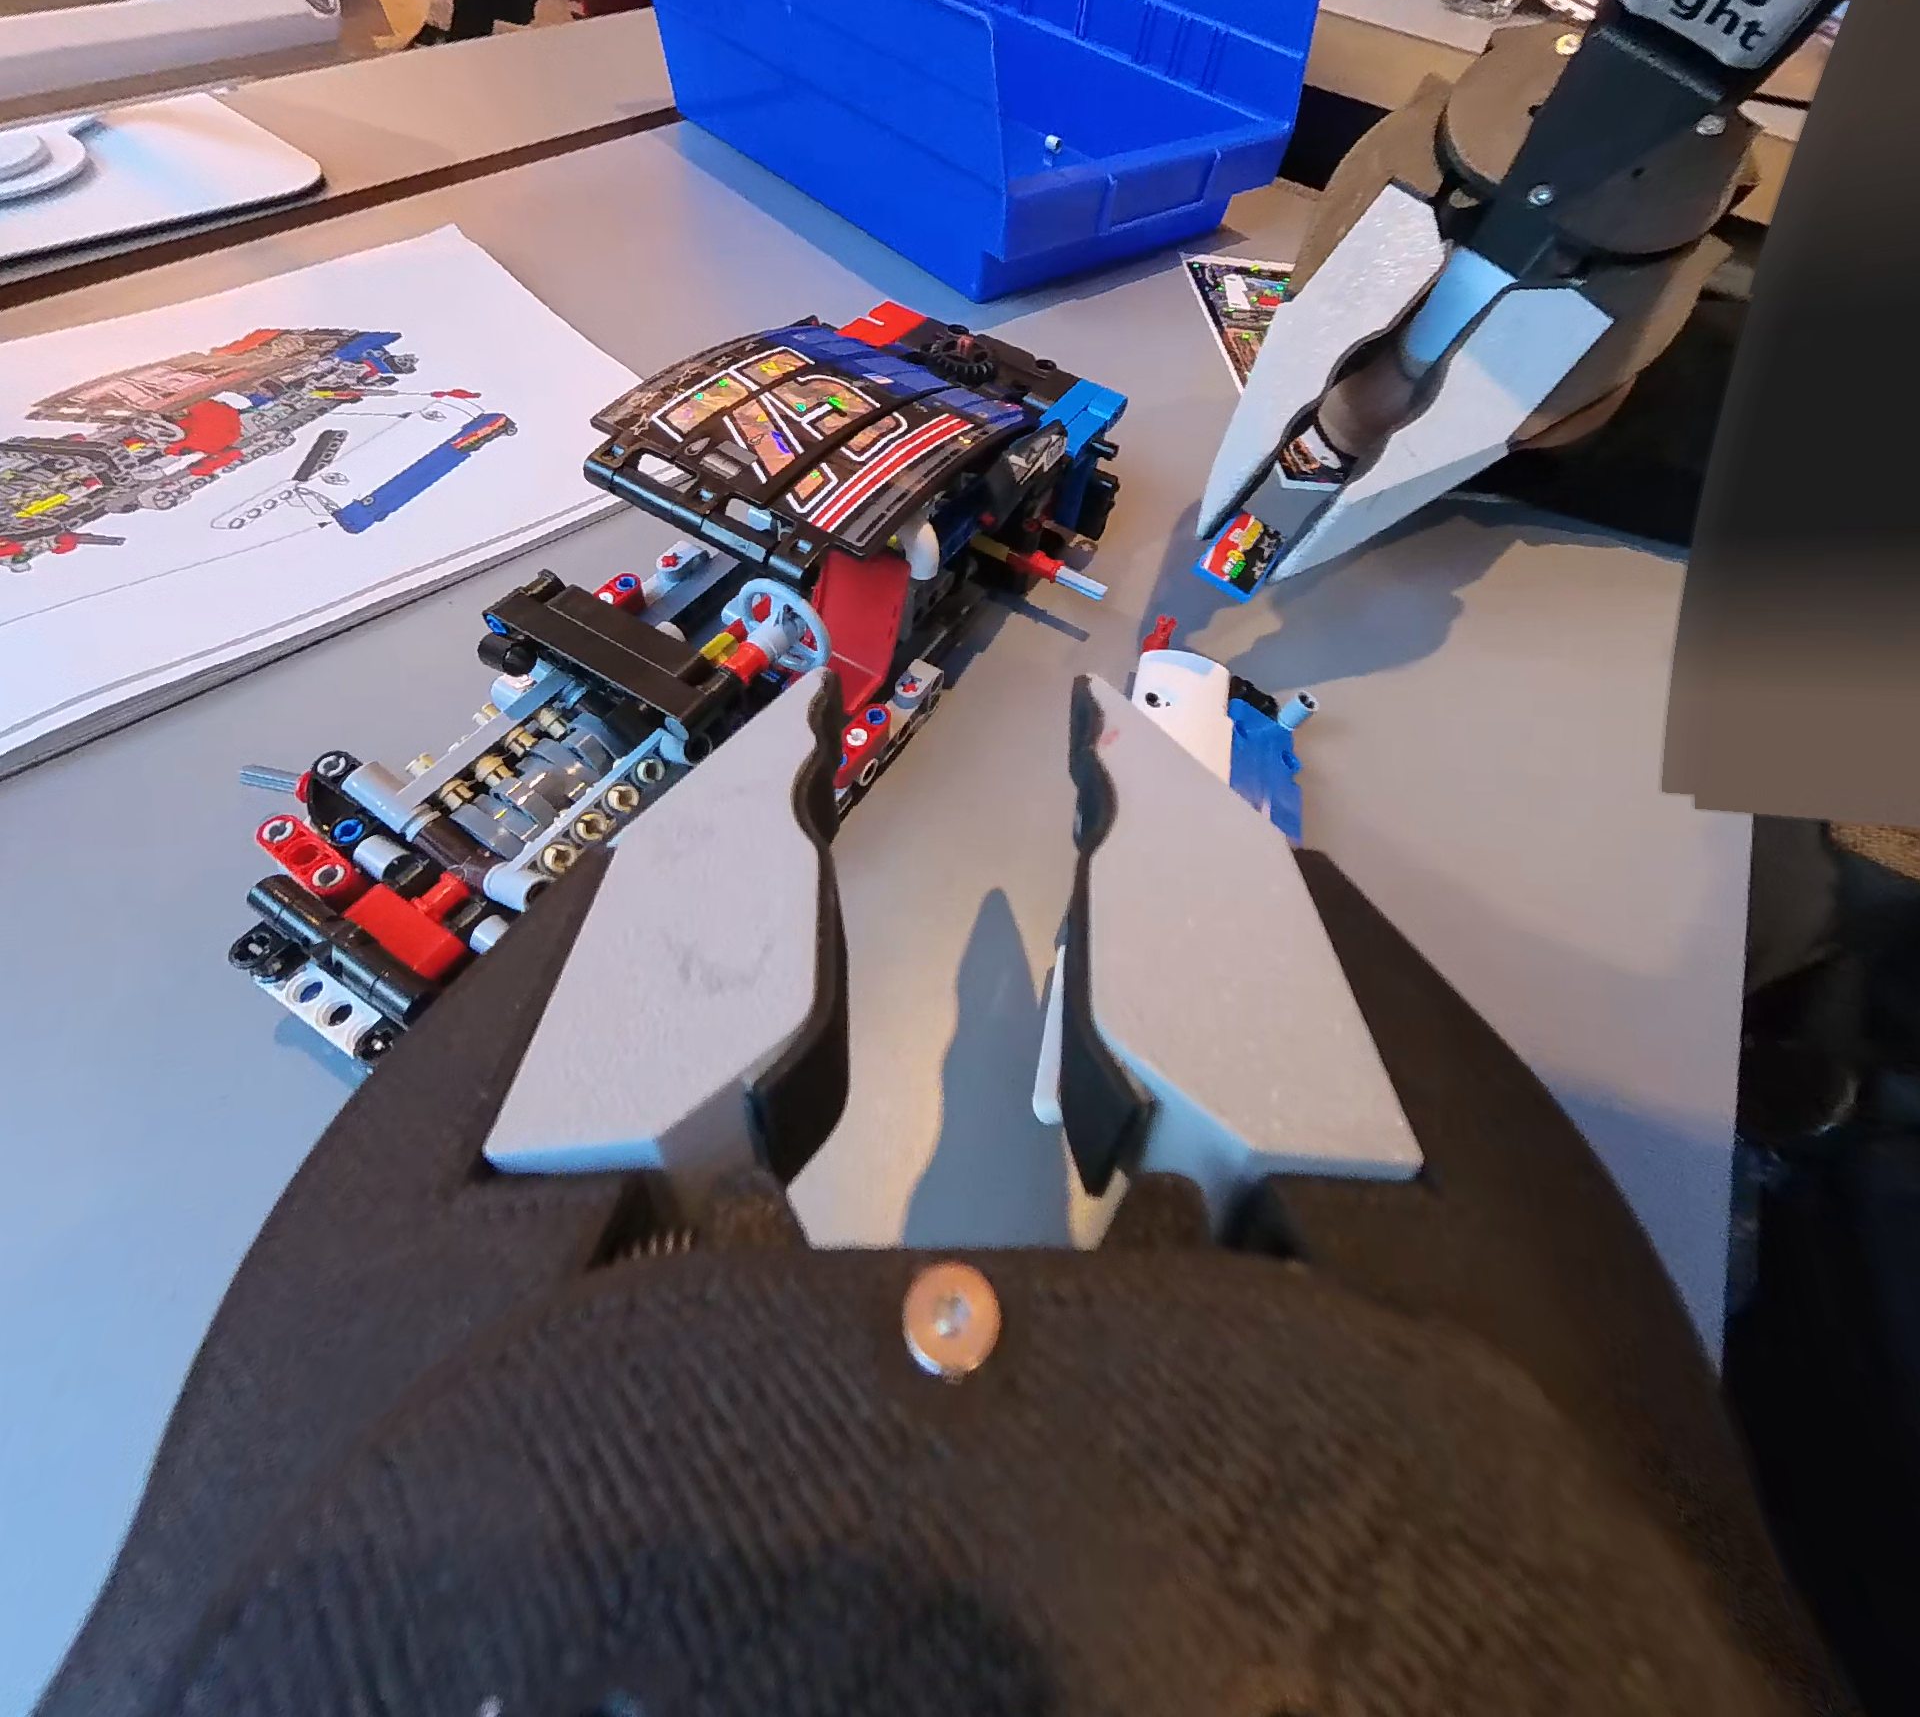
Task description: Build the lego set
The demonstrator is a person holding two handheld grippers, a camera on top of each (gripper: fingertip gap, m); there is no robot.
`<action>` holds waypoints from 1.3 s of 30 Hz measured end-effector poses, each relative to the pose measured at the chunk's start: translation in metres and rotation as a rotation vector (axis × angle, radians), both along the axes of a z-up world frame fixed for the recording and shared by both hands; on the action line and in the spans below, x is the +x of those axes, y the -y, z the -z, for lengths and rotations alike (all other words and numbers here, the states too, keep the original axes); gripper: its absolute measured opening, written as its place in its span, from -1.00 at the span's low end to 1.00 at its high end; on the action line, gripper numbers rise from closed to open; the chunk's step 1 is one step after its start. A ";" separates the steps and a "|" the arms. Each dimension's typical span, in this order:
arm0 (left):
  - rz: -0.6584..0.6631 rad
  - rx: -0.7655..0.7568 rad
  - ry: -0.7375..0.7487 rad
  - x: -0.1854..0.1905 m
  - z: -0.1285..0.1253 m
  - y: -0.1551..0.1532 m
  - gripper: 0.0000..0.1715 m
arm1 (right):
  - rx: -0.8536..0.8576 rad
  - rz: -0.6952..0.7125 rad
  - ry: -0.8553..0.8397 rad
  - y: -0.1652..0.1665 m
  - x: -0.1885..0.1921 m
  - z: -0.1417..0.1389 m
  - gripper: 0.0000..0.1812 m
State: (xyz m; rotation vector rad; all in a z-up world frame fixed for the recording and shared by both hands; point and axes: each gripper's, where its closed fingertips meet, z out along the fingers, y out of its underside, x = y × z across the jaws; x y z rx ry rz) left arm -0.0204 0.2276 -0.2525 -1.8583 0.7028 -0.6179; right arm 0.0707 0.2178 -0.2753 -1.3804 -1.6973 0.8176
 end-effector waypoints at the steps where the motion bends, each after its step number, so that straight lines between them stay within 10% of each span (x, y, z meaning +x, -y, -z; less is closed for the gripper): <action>1: -0.002 0.000 -0.002 0.000 0.000 0.000 -0.52 | 0.002 0.000 0.001 0.000 0.000 0.000 -0.84; 39: -0.181 -0.080 -0.070 -0.030 0.017 -0.015 -0.64 | -0.074 -0.011 -0.061 -0.008 0.000 -0.006 -0.84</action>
